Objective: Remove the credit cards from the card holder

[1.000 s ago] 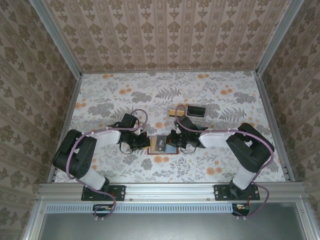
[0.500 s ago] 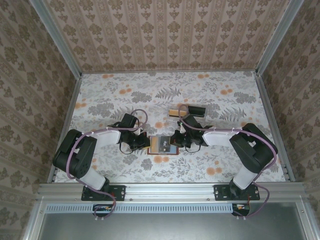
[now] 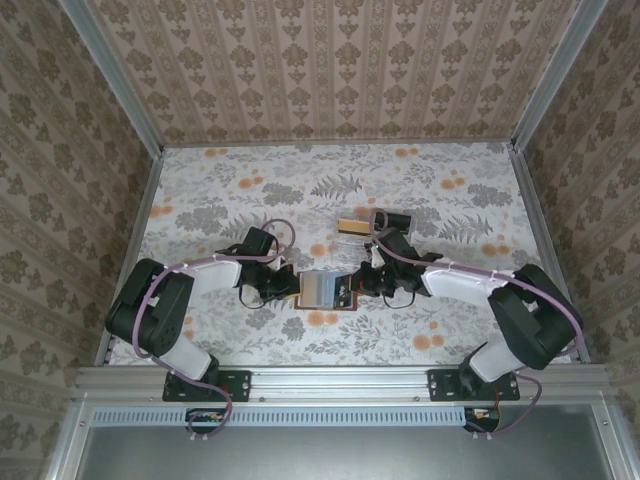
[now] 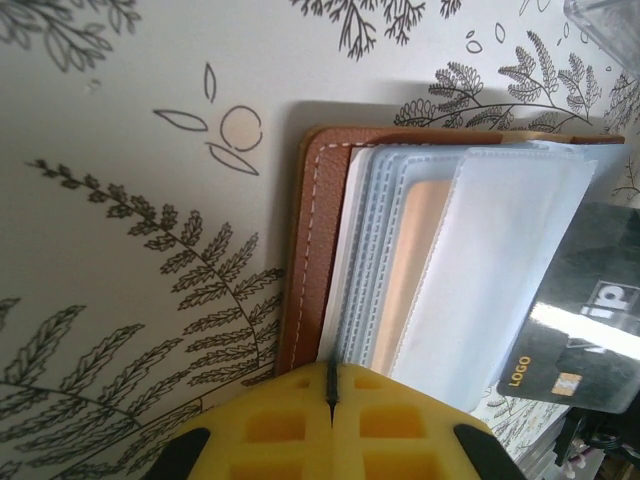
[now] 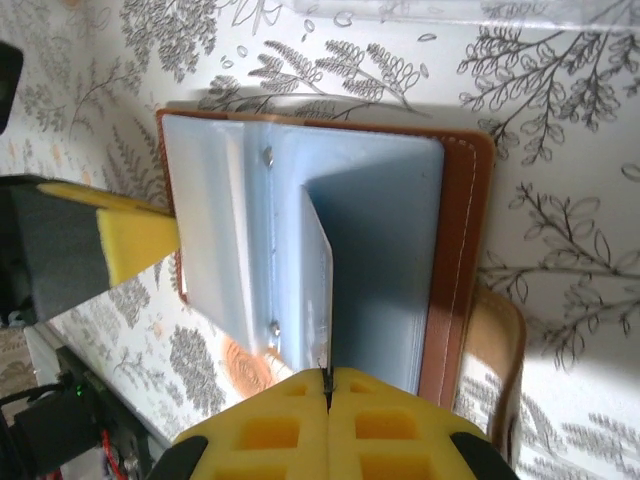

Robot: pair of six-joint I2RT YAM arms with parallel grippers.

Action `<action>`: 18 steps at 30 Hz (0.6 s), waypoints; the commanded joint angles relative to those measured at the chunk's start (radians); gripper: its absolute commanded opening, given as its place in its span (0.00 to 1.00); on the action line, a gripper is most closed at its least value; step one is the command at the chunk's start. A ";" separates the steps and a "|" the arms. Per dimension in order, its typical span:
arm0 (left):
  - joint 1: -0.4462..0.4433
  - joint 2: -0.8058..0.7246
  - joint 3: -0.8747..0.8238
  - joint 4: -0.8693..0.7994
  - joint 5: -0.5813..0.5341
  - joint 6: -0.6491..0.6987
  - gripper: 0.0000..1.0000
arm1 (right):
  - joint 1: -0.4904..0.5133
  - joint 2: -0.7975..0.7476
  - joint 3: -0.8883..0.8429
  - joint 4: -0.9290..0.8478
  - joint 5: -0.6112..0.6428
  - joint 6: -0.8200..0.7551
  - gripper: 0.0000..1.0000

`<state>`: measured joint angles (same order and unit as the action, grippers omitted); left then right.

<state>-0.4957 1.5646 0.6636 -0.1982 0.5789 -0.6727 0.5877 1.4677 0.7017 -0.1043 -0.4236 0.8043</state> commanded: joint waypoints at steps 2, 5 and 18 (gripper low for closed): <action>0.009 0.013 0.017 -0.063 -0.028 0.017 0.00 | -0.012 -0.115 0.024 -0.148 0.012 -0.080 0.00; 0.011 -0.005 0.029 -0.070 -0.026 0.022 0.00 | -0.014 -0.162 0.092 -0.258 0.041 -0.148 0.00; 0.058 -0.160 0.117 -0.153 -0.041 0.047 0.79 | -0.014 -0.103 0.593 -0.777 0.306 -0.673 0.00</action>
<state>-0.4633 1.4494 0.7479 -0.3061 0.5472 -0.6441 0.5785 1.3338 1.2205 -0.7006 -0.2214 0.3298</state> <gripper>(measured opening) 0.779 0.054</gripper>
